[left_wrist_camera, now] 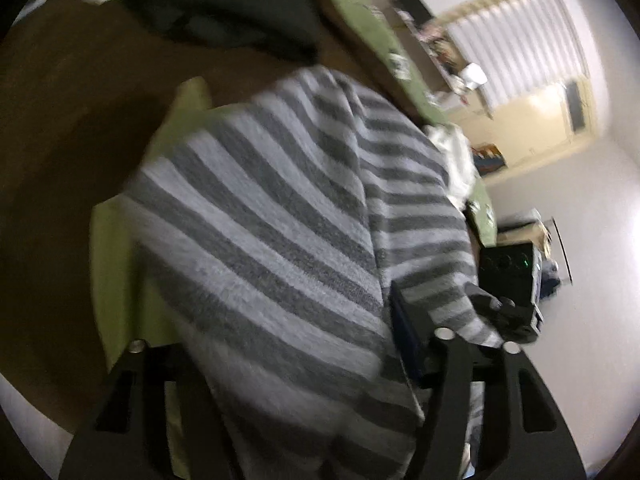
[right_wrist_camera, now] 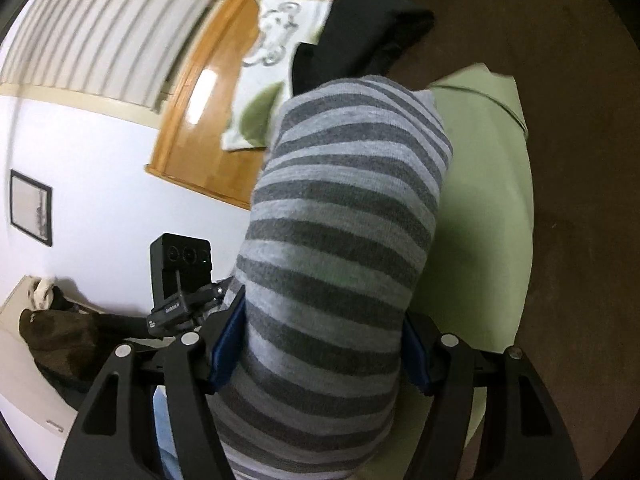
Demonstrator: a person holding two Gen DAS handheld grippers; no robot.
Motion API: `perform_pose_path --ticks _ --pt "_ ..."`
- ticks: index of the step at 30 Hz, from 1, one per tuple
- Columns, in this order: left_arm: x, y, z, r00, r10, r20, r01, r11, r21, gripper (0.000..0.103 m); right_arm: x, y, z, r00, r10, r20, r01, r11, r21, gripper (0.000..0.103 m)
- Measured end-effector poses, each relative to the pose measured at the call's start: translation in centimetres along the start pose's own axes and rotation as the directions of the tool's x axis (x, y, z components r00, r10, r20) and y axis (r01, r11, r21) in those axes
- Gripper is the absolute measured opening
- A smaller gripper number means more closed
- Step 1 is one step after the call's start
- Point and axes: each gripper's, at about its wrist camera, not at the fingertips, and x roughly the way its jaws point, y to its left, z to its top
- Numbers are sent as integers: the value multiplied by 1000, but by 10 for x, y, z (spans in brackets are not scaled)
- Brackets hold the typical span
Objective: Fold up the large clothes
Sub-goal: 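Lift the folded hoodie with both tools and carry it to the green cloth, then lower the hoodie onto the folded green cloth and open both tools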
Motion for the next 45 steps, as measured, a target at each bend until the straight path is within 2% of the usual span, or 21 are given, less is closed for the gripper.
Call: perform_pose_path --ticks 2,4,8,10,11,13,14,17,20,23,25,26,28,29,33,36,37,39,41,42,45 --pt "0 18 2 999 -10 35 11 999 -33 81 1 1 1 1000 -1 -6 1 1000 -22 73" --pt "1 22 1 999 -17 52 19 999 -29 85 1 6 2 1000 -19 -20 18 999 -46 76" --pt "-4 13 6 995 82 63 -85 995 43 95 -2 15 4 996 -90 -9 88 992 -88 83" --pt "-10 3 17 986 151 74 -156 986 62 97 -6 28 5 978 -206 47 211 962 -172 97" --pt "-17 -2 23 978 190 86 -197 977 77 97 -10 40 4 960 -268 82 280 932 -231 98" --pt "-41 -4 30 953 275 128 -287 954 83 96 -14 47 4 936 -335 108 352 892 -284 98" --pt "-56 -6 34 937 311 157 -327 942 83 96 -18 58 4 915 -380 132 402 857 -321 98" --pt "-90 -28 38 907 338 251 -374 921 113 96 -36 73 -1 899 -403 173 438 807 -397 98" --pt "-103 -66 33 887 344 307 -406 899 166 96 -43 96 4 877 -433 209 479 742 -470 98" --pt "-99 -107 16 862 377 338 -473 838 272 96 -40 112 7 865 -451 222 496 694 -522 98" --pt "-87 -129 5 853 401 334 -504 797 332 96 -30 121 9 857 -466 222 502 654 -566 98" --pt "-82 -137 -3 856 398 329 -503 789 352 96 -23 127 13 857 -467 216 498 647 -578 98" --pt "-71 -147 -15 888 350 299 -449 802 394 96 -14 131 16 856 -477 200 491 628 -603 98" --pt "-64 -151 -20 896 348 275 -435 808 397 96 -12 134 18 856 -476 202 491 625 -607 98" --pt "-38 -159 -38 893 366 263 -448 790 420 96 -1 135 29 865 -454 212 480 629 -611 98" --pt "-19 -153 -48 867 418 270 -497 758 423 97 12 130 31 848 -485 212 498 595 -631 98" --pt "-17 -150 -51 867 415 276 -497 762 415 97 17 127 30 840 -500 210 505 582 -637 97" --pt "-21 -137 -55 889 362 280 -446 821 356 97 29 117 29 819 -541 192 518 555 -651 97" --pt "-24 -125 -56 903 334 270 -410 859 307 97 44 104 25 784 -595 176 537 508 -673 96" --pt "-24 -121 -57 907 328 265 -400 869 292 97 49 97 25 782 -602 162 534 513 -672 96" --pt "-21 -114 -65 907 337 255 -402 872 280 97 53 83 29 800 -583 144 523 559 -644 98"
